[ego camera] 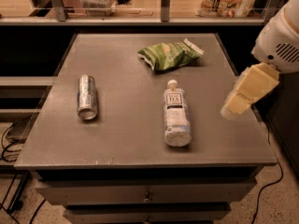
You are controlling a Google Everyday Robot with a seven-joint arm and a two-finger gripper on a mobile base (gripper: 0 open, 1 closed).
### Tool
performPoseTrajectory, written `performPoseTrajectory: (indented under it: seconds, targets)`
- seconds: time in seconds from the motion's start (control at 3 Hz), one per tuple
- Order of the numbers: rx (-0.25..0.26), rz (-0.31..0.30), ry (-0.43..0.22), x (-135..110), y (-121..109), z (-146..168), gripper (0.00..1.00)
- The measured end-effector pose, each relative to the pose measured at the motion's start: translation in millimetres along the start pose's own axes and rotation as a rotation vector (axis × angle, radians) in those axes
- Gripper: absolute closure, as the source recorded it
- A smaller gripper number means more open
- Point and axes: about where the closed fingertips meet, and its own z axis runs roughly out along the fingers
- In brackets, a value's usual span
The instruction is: Place blue plastic bottle upright
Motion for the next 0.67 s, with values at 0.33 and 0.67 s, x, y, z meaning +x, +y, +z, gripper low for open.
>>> performPoseTrajectory:
  seconds: [0.33,0.67]
  targets:
    - [-0.045,-0.039,-0.006,-27.7,9.8,16.7,0.00]
    - [-0.104,-0.071,0.004,-55.0,20.7,39.2,0.00]
